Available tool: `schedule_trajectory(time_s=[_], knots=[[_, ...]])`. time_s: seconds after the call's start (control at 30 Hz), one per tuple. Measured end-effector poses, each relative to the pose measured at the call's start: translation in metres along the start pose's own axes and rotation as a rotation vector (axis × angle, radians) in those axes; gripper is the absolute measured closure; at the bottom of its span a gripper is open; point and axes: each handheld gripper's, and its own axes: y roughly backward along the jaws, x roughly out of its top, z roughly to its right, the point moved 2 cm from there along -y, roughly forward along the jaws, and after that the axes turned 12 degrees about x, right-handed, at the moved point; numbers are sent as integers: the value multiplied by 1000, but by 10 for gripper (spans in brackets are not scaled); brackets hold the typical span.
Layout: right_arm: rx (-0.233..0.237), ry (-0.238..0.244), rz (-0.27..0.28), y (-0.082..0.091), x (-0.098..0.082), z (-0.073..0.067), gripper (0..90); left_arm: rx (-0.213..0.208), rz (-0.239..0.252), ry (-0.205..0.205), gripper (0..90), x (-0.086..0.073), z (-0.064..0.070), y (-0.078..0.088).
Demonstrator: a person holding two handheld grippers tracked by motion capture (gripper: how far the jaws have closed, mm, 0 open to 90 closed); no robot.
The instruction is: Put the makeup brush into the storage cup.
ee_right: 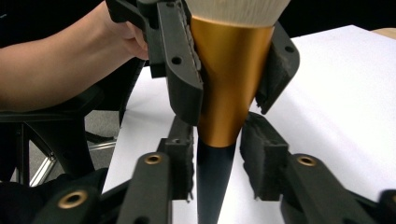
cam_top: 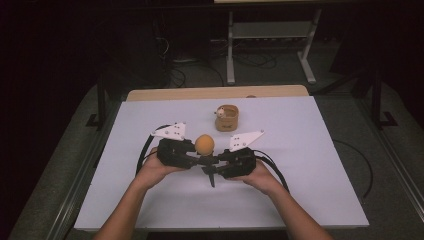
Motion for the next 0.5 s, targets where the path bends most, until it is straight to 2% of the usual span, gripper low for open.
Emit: schedule_trajectory(time_s=[0.1, 0.33, 0.5], knots=[[2, 5, 2, 0, 0, -1, 709, 0, 2, 1, 660, 0, 0, 0], [-3, -4, 8, -1, 0, 0, 723, 6, 9, -5, 658, 0, 0, 0], [-7, -6, 15, 1, 0, 0, 725, 21, 33, 8, 638, 0, 1, 0]])
